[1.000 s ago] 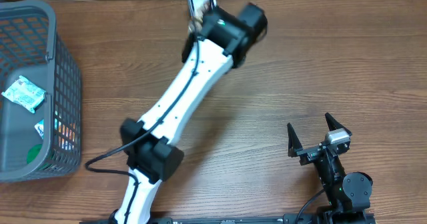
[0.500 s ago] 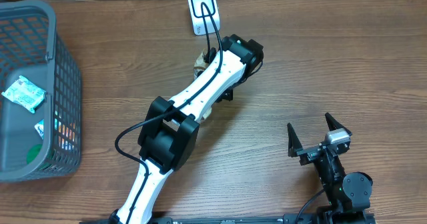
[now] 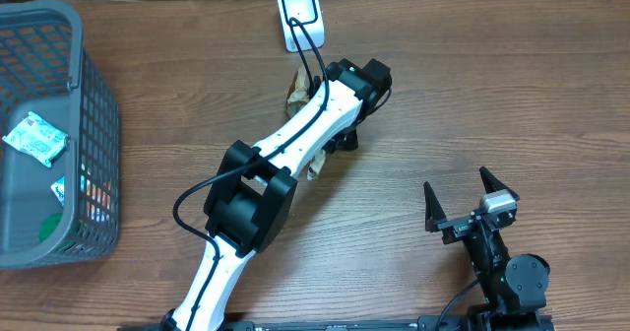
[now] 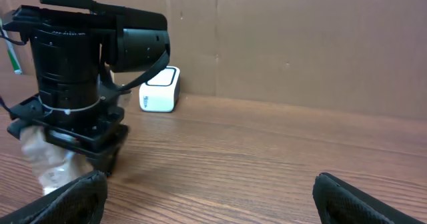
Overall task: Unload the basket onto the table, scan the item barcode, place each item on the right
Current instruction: 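Carry the snack bag to the white scanner with the left gripper, then lower the snack bag onto the table center and release it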
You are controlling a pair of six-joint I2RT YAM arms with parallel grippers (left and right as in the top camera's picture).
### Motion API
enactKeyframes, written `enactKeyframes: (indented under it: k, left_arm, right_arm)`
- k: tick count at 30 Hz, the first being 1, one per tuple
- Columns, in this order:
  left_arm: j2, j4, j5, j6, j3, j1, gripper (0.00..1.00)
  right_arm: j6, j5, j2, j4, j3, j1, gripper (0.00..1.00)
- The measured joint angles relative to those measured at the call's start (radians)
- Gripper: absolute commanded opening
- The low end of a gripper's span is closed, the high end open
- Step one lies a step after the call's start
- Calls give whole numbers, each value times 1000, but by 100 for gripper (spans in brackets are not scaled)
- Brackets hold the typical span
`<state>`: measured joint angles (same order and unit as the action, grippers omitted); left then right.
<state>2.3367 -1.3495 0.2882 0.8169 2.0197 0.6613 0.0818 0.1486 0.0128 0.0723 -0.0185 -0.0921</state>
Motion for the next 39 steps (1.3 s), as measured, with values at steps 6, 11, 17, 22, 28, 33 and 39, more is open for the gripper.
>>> enactKeyframes:
  k: [6, 11, 17, 22, 28, 33, 39]
  left_arm:
    - [0, 20, -9, -15, -1, 0, 87]
    - [0, 39, -9, -43, -1, 0, 86]
    - [2, 40, -8, -92, 8, 0, 88]
    - [5, 37, -10, -126, 108, 0, 89]
    - [5, 37, -69, -165, 304, 0, 89]
    - [5, -16, -122, -171, 447, 0, 89]
    - [5, -174, -139, -208, 684, -10, 90]
  right_arm:
    - [0, 0, 0, -1, 0, 0, 100]
    - [0, 0, 0, 0, 0, 0, 100]
    - [0, 0, 0, 0, 0, 0, 100]
    - [0, 0, 0, 0, 0, 0, 100]
    - [0, 0, 0, 0, 0, 0, 100]
    - [0, 0, 0, 0, 0, 0, 100]
    - [0, 0, 0, 0, 0, 0, 100]
